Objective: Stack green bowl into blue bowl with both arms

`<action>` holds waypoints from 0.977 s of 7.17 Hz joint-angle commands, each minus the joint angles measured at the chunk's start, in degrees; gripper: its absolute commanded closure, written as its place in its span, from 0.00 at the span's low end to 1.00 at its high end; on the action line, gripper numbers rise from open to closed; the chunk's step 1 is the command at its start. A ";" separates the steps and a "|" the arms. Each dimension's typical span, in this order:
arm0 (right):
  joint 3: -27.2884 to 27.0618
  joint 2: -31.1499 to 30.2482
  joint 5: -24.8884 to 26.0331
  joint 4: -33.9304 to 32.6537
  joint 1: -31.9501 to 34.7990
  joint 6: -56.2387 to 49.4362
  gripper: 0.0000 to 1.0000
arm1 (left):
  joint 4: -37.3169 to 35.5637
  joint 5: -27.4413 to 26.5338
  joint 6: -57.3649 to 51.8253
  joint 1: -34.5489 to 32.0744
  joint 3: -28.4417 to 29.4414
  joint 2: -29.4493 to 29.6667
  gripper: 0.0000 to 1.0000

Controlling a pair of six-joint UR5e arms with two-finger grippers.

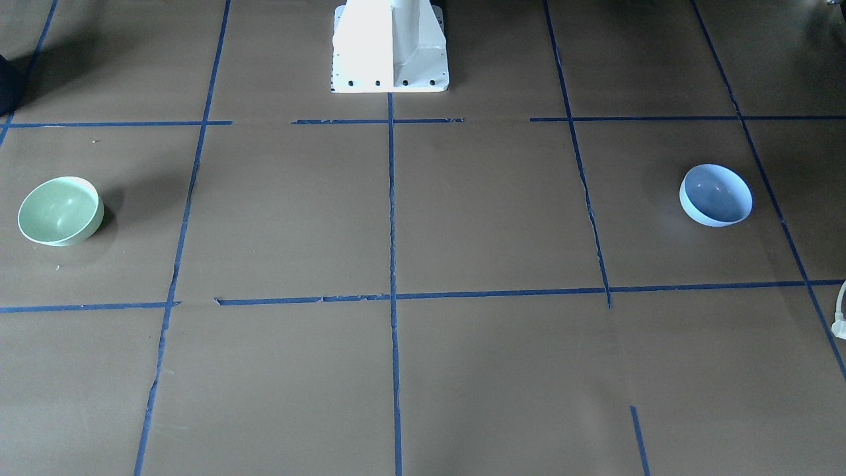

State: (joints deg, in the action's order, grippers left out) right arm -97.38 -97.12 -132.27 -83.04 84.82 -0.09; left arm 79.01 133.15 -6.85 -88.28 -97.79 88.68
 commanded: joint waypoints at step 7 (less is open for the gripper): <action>0.09 1.85 -0.44 -0.02 -2.90 0.09 0.00 | 10.68 -0.53 0.61 3.29 0.85 3.87 0.00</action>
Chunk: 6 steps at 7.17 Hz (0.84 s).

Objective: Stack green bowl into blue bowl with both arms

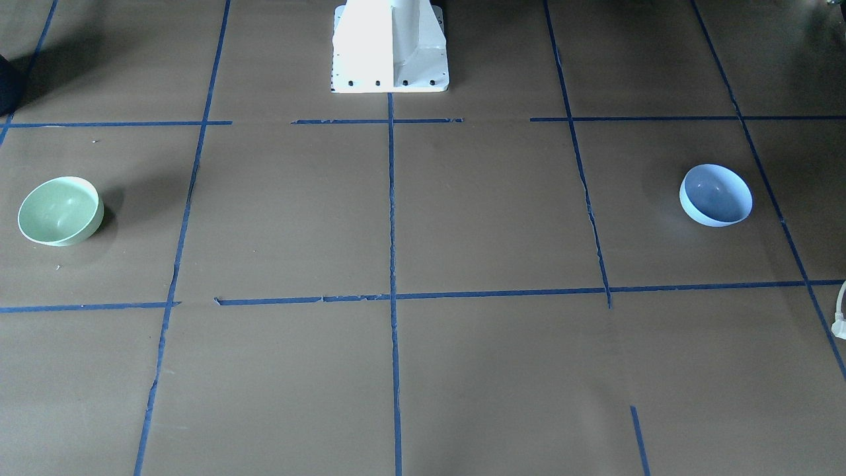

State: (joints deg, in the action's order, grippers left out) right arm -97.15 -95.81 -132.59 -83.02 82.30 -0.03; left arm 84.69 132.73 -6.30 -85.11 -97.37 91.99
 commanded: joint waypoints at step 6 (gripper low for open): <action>4.60 4.49 0.14 0.84 -0.56 1.96 0.00 | 13.15 2.89 15.03 8.62 0.95 -1.79 0.00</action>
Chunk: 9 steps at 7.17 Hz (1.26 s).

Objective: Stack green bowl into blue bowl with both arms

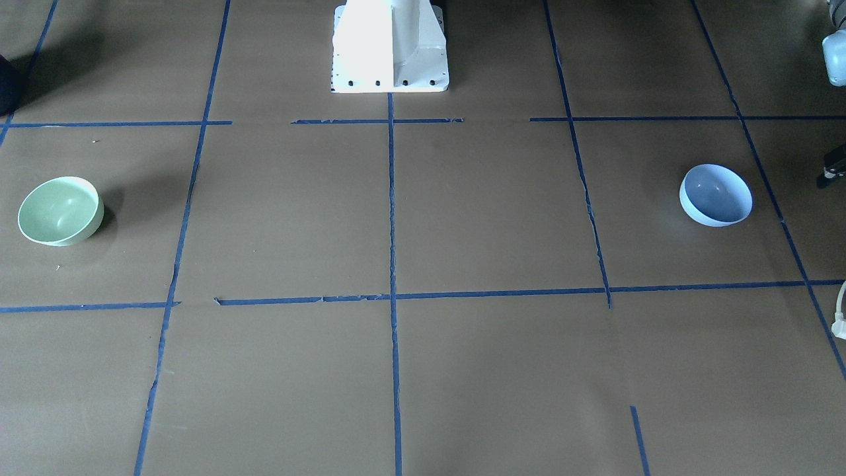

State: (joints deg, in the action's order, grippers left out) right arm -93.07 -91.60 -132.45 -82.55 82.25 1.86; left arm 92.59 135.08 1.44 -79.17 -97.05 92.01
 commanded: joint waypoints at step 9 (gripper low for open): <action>0.61 0.20 -0.09 0.46 -0.60 0.07 0.00 | 40.39 -3.51 41.71 16.68 10.83 -8.78 0.95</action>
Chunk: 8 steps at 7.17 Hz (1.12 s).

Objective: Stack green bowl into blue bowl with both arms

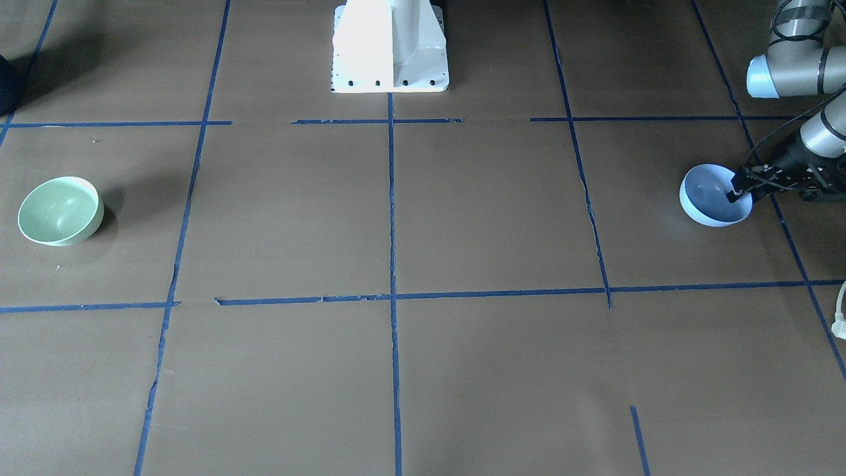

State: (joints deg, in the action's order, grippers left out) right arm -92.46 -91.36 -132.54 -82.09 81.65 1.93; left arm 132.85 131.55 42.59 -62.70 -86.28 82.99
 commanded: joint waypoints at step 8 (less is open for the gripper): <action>-0.08 -0.05 -3.24 1.84 -0.62 0.18 0.00 | -26.80 -9.64 35.05 21.38 -11.81 34.90 1.00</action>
State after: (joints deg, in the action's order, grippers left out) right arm -92.42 -91.37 -134.51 -80.61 81.07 2.05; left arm 110.67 130.01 69.88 -51.11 -98.05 111.18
